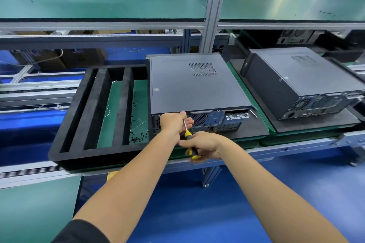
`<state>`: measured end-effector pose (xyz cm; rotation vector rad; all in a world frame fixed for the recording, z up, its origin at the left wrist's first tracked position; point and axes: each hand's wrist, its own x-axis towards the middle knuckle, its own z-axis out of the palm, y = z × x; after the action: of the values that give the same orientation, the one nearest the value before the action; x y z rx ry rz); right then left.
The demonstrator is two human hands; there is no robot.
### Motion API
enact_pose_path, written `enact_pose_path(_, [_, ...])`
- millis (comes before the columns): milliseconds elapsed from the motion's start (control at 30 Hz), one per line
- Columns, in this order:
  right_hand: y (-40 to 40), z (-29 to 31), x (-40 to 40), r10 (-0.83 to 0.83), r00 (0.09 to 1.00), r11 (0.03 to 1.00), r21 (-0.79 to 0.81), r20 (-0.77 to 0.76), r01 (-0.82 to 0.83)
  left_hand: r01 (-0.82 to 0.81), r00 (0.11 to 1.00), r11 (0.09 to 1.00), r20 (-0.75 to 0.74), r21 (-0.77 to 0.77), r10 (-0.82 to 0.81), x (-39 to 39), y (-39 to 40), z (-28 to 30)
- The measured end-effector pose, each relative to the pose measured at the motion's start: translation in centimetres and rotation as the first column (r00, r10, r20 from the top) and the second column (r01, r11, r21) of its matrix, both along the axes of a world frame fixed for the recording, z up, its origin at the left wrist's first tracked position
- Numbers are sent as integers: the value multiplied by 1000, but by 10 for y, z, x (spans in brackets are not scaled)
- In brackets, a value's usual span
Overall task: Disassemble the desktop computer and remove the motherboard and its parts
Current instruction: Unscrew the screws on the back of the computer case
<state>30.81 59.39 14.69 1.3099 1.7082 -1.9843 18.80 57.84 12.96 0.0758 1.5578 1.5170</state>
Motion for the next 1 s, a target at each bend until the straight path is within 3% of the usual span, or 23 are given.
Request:
enact_pose_path(100, [3, 7, 7, -7, 987, 981, -191, -161, -24, 23, 1000, 1000, 10, 8, -23, -1, 0, 0])
enact_pose_path(200, [6, 9, 8, -41, 977, 975, -220, -211, -7, 48, 999, 999, 26, 7, -48, 2, -1, 4])
enact_pose_path(467, [-1, -3, -1, -70, 995, 981, 179, -64, 81, -8, 1000, 1000, -12, 2, 8, -2, -6, 5])
enact_pose_path(767, [1, 1, 10, 3, 997, 986, 167, -73, 10, -24, 998, 1000, -51, 7, 24, 7, -6, 9])
enact_pose_path(900, [-4, 10, 9, 118, 986, 938, 341, -121, -70, 20, 990, 997, -140, 80, -8, 13, -8, 22])
enact_pose_path(1000, [-6, 20, 2, 106, 985, 905, 424, -137, -38, -24, 983, 990, -175, 140, 49, 5, -9, 39])
